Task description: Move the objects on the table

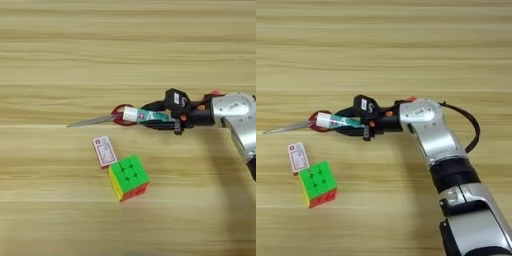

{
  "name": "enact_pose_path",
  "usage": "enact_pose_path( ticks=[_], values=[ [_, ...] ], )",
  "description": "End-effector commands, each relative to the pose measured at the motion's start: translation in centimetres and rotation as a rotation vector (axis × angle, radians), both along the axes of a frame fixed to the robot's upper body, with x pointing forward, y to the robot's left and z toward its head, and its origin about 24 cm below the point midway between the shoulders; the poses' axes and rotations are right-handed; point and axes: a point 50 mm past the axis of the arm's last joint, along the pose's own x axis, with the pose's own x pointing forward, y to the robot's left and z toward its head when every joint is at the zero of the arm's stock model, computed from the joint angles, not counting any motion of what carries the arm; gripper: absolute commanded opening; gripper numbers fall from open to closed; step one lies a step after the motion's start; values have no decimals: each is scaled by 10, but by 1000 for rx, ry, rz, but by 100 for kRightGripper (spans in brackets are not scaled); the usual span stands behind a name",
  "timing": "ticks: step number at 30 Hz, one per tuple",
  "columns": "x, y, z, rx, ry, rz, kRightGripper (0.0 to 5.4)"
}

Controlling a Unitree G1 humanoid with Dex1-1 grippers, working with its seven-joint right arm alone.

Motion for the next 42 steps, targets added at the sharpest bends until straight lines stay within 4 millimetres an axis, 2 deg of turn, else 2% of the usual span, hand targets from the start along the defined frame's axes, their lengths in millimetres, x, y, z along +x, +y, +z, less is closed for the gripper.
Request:
enact_pose_path(
  ticks=[1, 4, 9, 19, 20, 23, 33, 42],
  values=[
    [11, -9, 13, -42, -73, 1, 170],
    [12, -13, -3, -63, -9, -18, 170],
    [7, -13, -19, -79, 50, 9, 170],
    [2, -15, -25, -94, 78, 51, 170],
    [2, -15, -25, -94, 78, 51, 207],
    [3, -14, -23, -91, 72, 52, 240],
    [13, -8, 4, 58, 20, 40, 389],
    [25, -3, 52, 324, -69, -11, 514]
  ],
)
